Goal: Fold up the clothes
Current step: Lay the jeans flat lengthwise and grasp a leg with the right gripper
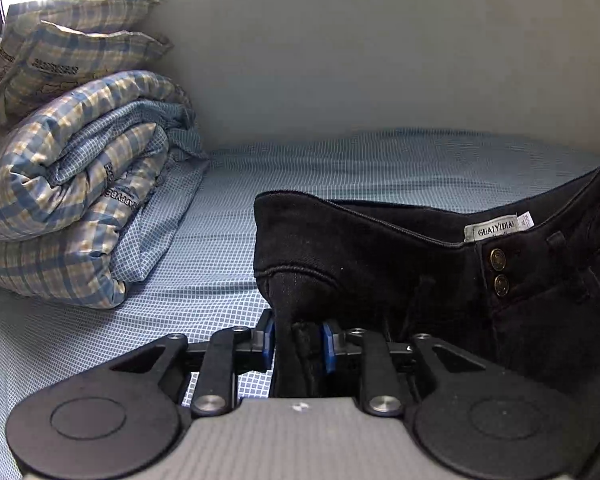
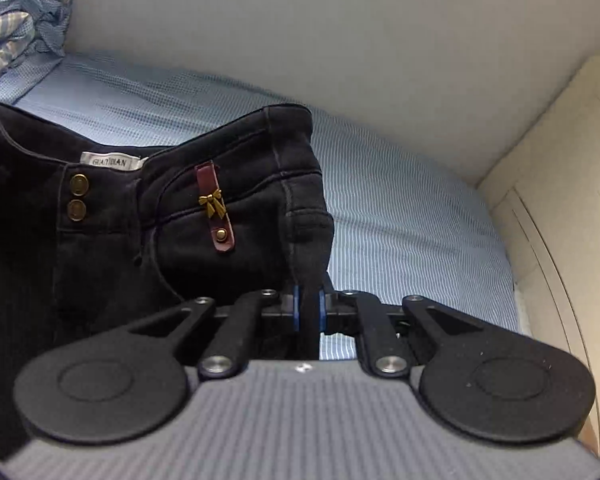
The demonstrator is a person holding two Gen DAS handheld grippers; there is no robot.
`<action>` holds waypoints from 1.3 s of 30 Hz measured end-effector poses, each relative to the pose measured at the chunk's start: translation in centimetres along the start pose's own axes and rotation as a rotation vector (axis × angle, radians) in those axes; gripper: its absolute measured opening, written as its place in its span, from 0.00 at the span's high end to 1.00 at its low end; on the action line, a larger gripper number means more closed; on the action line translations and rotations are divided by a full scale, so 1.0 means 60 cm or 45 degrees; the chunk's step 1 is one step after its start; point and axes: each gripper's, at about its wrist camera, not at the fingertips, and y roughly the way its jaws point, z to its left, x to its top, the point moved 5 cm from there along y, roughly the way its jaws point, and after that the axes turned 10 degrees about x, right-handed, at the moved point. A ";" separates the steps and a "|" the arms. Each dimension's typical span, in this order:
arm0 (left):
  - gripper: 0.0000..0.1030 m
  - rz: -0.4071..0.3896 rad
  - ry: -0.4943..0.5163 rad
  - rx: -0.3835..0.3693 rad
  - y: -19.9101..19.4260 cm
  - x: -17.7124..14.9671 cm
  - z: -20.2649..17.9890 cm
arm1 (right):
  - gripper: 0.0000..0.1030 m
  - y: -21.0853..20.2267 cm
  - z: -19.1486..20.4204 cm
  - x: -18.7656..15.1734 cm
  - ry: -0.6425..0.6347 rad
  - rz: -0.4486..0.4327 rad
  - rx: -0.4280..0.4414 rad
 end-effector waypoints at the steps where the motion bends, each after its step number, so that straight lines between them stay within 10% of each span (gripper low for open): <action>1: 0.54 0.079 0.007 -0.015 0.021 0.006 -0.003 | 0.85 0.015 0.007 0.011 0.005 0.028 0.034; 3: 0.54 0.129 0.005 -0.034 0.034 0.004 -0.003 | 0.74 0.046 0.017 0.018 0.043 0.124 0.092; 6: 0.08 0.019 0.017 0.016 0.015 -0.005 0.009 | 0.71 0.058 0.023 0.008 0.069 0.140 0.060; 15: 0.21 0.020 0.066 -0.121 -0.024 -0.069 0.047 | 0.67 0.038 0.036 -0.061 -0.010 0.215 0.187; 25: 0.15 0.152 -0.094 -0.231 -0.145 -0.363 0.100 | 0.67 -0.143 0.161 -0.335 0.297 0.463 0.723; 39: 0.17 0.287 -0.110 -0.163 -0.309 -0.633 0.180 | 0.67 -0.326 0.306 -0.544 0.308 0.432 0.757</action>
